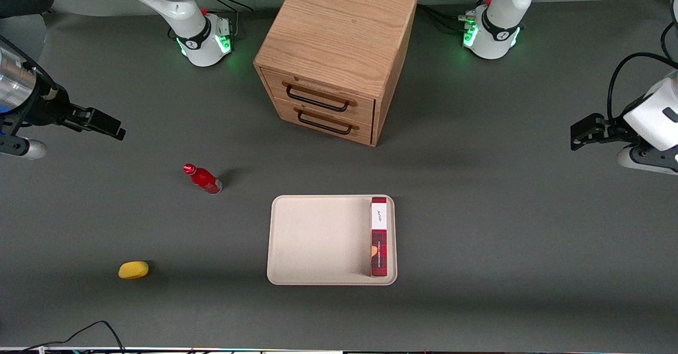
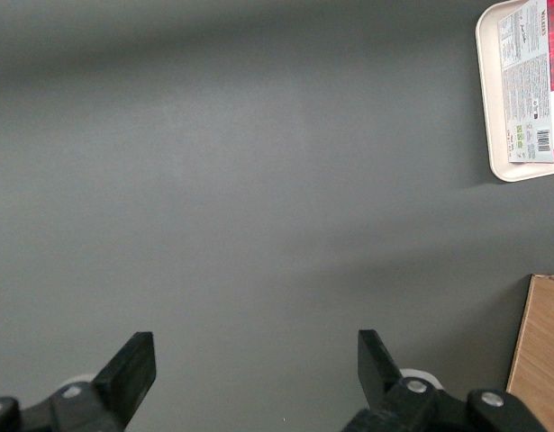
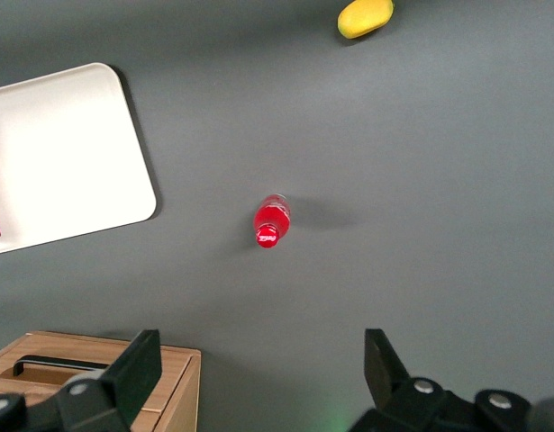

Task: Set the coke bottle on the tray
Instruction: 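Move the open right gripper down to the red Coca-Cola bottle, then close the right gripper around the bottle's body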

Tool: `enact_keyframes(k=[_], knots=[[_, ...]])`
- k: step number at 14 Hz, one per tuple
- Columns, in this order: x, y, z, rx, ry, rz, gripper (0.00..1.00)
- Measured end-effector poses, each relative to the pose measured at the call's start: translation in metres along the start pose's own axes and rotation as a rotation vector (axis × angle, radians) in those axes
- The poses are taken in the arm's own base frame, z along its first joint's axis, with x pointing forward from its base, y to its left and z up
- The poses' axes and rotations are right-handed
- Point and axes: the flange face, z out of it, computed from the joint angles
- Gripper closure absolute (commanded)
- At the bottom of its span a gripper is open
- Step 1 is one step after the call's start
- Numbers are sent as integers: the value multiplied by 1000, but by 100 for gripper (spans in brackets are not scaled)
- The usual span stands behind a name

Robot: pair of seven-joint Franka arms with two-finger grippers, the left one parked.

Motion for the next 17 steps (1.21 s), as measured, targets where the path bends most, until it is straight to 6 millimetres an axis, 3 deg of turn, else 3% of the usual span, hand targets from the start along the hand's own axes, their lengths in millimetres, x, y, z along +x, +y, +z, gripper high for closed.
enact_keyframes(k=[5,7,9,11,13,14,17], knots=[[-1,-1,4,-8,-23,-4,0],[1,-4,18,-16,-51,-8,0],[9,-7,59,-16,-64,-6,0],[18,-8,127,-10,-47,-1,0],[15,-6,195,-1,-18,3,0],[12,-4,221,4,0,5,0],[4,0,260,18,43,13,0]])
